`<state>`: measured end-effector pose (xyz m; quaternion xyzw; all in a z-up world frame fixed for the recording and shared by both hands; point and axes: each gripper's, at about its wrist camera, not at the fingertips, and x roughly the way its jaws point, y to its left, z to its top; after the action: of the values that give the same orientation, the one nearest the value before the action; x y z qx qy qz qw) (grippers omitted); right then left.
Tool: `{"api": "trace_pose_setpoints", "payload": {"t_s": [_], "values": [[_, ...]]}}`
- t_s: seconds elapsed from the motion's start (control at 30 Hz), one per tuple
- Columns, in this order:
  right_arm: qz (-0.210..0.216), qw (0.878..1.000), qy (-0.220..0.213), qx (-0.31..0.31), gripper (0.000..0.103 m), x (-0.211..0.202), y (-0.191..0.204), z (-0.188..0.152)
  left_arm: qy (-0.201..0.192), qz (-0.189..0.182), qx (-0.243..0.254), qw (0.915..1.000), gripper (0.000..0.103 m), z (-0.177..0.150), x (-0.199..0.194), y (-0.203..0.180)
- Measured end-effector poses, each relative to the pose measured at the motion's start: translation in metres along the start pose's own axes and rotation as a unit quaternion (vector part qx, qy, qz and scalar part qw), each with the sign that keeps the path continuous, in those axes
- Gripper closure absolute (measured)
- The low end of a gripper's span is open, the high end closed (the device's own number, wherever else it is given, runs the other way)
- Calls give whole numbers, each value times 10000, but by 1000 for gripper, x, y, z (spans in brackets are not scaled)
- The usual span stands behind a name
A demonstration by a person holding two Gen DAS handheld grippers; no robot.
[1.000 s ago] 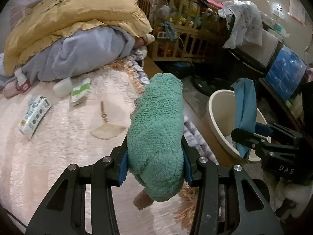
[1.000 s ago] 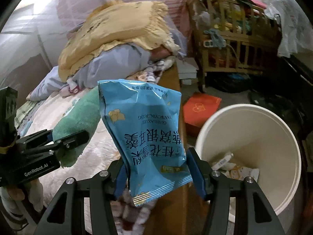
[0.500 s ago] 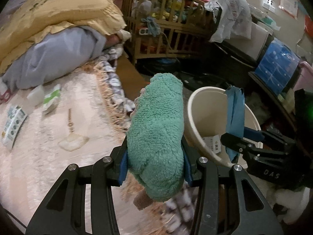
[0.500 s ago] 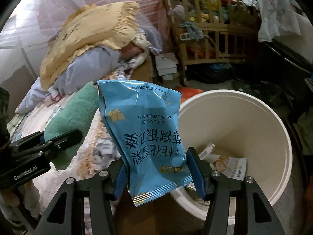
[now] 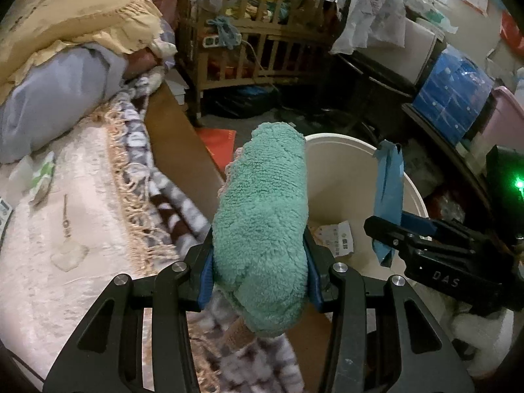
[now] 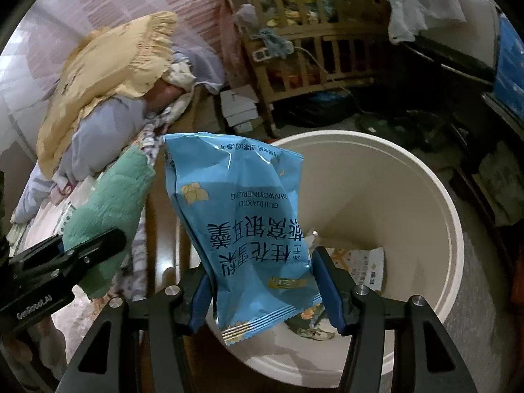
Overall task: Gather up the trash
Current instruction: 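Carry the green towel and blue snack bag over the white bucket, then open both tools to drop the towel and bag into the bucket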
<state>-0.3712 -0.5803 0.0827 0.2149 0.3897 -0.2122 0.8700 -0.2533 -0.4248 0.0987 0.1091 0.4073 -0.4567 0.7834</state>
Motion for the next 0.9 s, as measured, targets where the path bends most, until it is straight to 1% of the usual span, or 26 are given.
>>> {"api": "trace_pose_setpoints", "payload": {"t_s": [0.43, 0.8, 0.9], "values": [[-87, 9994, 81, 332, 48, 10, -28, 1, 191, -462, -135, 9987, 60, 11, 25, -16], [-171, 9983, 73, 555, 48, 9, -45, 1, 243, -536, -65, 9982, 60, 15, 34, -26], [-184, 9981, 60, 592, 45, 8, -46, 3, 183, -588, -54, 9981, 58, 17, 34, -28]]}}
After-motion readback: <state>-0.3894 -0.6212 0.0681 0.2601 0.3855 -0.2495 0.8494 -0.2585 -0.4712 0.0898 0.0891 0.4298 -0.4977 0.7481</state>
